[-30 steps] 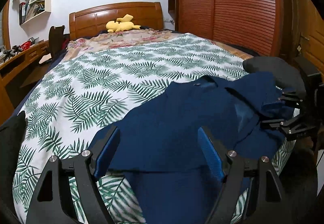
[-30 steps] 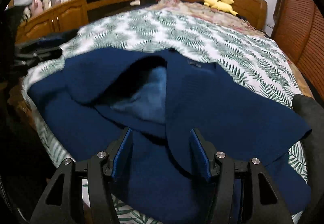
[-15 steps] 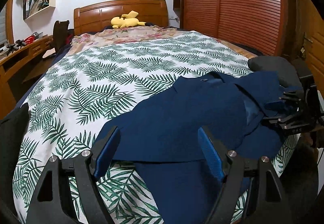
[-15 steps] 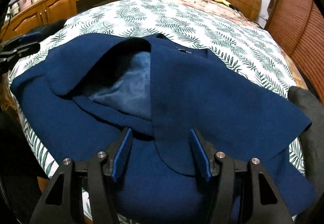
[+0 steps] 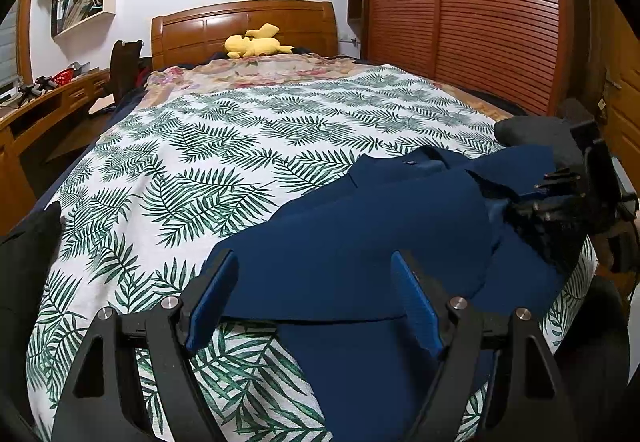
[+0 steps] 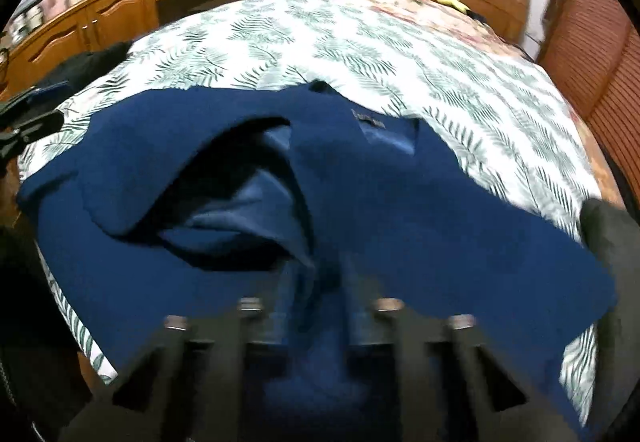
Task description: Fold large clothes
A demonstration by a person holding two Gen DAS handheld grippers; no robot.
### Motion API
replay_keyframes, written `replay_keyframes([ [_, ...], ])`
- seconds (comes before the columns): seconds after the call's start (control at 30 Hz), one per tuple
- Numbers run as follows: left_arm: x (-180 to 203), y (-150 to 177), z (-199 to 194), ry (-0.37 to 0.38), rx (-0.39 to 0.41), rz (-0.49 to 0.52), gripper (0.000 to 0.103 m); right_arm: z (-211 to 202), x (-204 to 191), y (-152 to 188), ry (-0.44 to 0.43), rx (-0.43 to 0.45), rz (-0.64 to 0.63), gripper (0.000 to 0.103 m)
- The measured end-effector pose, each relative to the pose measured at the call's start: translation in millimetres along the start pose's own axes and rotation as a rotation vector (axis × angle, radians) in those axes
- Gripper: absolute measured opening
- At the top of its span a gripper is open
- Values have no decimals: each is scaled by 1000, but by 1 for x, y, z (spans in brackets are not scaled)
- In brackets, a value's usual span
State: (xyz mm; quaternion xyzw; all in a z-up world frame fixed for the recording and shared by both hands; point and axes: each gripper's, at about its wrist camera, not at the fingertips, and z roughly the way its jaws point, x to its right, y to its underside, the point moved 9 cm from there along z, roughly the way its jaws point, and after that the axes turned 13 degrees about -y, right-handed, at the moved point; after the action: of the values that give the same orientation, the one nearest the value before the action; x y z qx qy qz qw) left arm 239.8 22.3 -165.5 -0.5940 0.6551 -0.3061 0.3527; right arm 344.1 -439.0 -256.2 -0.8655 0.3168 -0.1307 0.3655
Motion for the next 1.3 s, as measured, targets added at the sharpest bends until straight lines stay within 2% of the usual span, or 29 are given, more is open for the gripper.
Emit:
replay_keyframes([
  [0.3,-10,-2,1,-21,7,-30,79,12,28,-76,146,30,-138,5],
  [0.5,-13,-3,1,-21,9,-43,79,44,55,-128,231,24,-130,5],
  [0.6,-13,-3,1,-21,13,-42,79,61,65,-141,253,1,-89,6],
  [0.67,-13,-3,0,-20,14,-44,79,74,67,-147,241,-28,-43,23],
  [0.7,-14,-3,0,-20,15,-44,79,76,71,-150,259,-27,-24,38],
  [0.73,-14,-3,0,-20,15,-44,79,76,74,-155,276,-18,-14,48],
  [0.77,-14,-3,0,-19,15,-45,79,75,77,-160,281,-8,-1,51],
  [1.0,-16,-5,-1,-21,23,-52,79,57,77,-169,268,77,60,58],
  [1.2,-19,-5,0,-28,22,-57,79,74,64,-141,217,-44,36,58],
  [1.3,-19,-5,-1,-30,22,-59,79,69,58,-133,187,-27,36,58],
])
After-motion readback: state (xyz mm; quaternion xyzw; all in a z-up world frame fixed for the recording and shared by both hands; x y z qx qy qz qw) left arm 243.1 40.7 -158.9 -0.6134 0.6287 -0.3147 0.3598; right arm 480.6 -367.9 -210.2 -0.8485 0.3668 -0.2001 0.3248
